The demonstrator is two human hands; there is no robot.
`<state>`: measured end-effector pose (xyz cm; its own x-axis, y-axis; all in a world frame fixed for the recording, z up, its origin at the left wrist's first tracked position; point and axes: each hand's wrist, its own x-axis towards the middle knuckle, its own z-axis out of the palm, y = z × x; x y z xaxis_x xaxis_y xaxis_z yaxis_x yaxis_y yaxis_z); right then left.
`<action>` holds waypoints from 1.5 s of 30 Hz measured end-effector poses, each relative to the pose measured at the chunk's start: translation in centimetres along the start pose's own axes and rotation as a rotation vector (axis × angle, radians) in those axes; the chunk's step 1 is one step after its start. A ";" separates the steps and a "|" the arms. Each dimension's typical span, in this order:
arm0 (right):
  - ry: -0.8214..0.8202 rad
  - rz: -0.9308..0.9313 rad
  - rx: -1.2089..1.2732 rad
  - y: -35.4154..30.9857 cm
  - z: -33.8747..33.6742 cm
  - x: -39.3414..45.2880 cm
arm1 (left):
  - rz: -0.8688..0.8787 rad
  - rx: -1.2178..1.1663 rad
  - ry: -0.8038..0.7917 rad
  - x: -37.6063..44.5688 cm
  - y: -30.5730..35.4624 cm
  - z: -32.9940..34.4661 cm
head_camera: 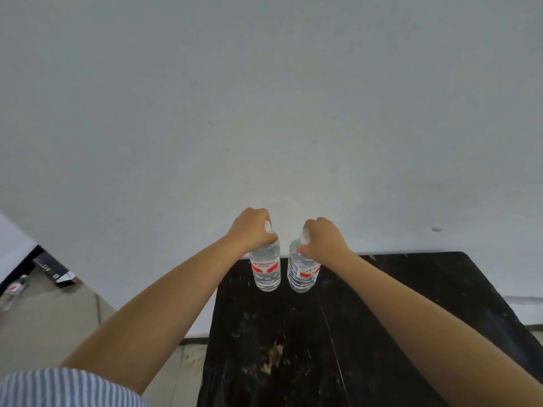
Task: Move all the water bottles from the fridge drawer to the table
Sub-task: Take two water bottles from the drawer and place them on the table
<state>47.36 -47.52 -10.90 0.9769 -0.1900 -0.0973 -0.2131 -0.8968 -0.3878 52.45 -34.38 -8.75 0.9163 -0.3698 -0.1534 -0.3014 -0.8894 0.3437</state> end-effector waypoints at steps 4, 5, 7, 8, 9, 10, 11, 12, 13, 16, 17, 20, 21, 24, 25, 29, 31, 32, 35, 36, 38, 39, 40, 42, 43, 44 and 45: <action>0.038 -0.029 0.042 -0.6 1.6 5.5 | 0.005 0.002 0.027 5.1 -2.2 1.0; 0.040 -0.036 0.044 -0.9 1.9 6.5 | 0.006 0.009 0.034 6.0 -2.7 1.1; 0.052 -0.039 0.059 -1.2 2.3 8.4 | 0.001 0.014 0.057 7.5 -3.7 1.4; 0.057 -0.036 0.070 -1.4 2.5 9.1 | -0.007 0.012 0.070 8.1 -4.2 1.5; 0.056 -0.035 0.078 -1.5 2.8 9.8 | -0.020 0.006 0.080 8.6 -4.8 1.7; 0.050 -0.037 0.082 -1.7 3.1 10.3 | -0.034 -0.001 0.086 8.9 -5.2 1.9; 0.042 -0.040 0.086 -1.9 3.4 10.5 | -0.044 -0.006 0.090 9.2 -5.7 2.1; 0.036 -0.039 0.091 -2.1 4.0 10.8 | -0.052 -0.010 0.092 9.4 -6.1 2.4; 0.036 -0.034 0.102 -2.2 4.6 11.0 | -0.058 -0.015 0.099 9.6 -6.5 2.7; 0.072 -0.033 0.143 -2.7 6.1 11.3 | -0.052 -0.021 0.102 10.2 -7.1 3.2; 0.081 -0.041 0.138 -2.8 6.3 11.2 | -0.051 -0.019 0.095 10.2 -7.1 3.2; 0.101 -0.029 0.119 -3.2 6.4 10.9 | -0.043 -0.009 0.066 10.3 -7.1 2.5; 0.103 -0.012 0.122 -3.3 6.3 10.8 | -0.043 -0.010 0.050 10.2 -7.1 2.3; 0.102 0.025 0.131 -3.8 6.0 10.5 | -0.049 -0.002 0.024 9.9 -6.9 1.9; 0.095 0.029 0.133 -3.9 6.0 10.6 | -0.056 0.001 0.017 9.9 -6.8 2.0; 0.075 0.033 0.112 -4.2 5.9 10.4 | -0.070 0.034 -0.013 9.6 -6.4 1.6; 0.029 0.044 0.100 -4.3 5.5 10.4 | -0.070 0.096 -0.050 9.3 -6.0 1.2; -0.003 0.044 0.079 -4.4 5.1 10.3 | -0.075 0.132 -0.072 9.2 -5.8 1.0; -0.031 -0.010 -0.050 -4.6 3.3 9.8 | -0.103 0.250 -0.064 8.6 -4.8 -0.3; -0.009 -0.040 -0.099 -4.6 2.3 9.3 | -0.109 0.279 -0.041 8.1 -4.3 -0.9; 0.037 -0.084 -0.187 -4.3 0.3 8.4 | -0.116 0.325 0.007 7.2 -3.5 -2.1; 0.053 -0.089 -0.218 -4.0 -0.8 7.8 | -0.116 0.340 0.029 6.6 -3.0 -2.7; 0.066 -0.086 -0.238 -3.8 -1.8 7.2 | -0.116 0.354 0.047 6.0 -2.6 -3.3; 0.102 -0.073 -0.239 -3.1 -4.7 5.0 | -0.099 0.384 0.089 3.8 -1.2 -4.8; 0.123 -0.072 -0.241 -2.8 -6.1 3.8 | -0.076 0.395 0.117 2.7 -0.3 -5.4; 0.148 -0.081 -0.252 -2.4 -7.7 2.4 | -0.049 0.400 0.146 1.5 0.7 -6.1; 0.181 -0.089 -0.262 -2.0 -9.2 1.0 | -0.019 0.402 0.175 0.3 1.7 -6.7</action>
<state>48.90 -49.60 -1.84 0.9830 -0.1535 0.1004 -0.1392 -0.9808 -0.1366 54.01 -34.20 -2.06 0.9433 -0.3317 0.0152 -0.3306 -0.9424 -0.0511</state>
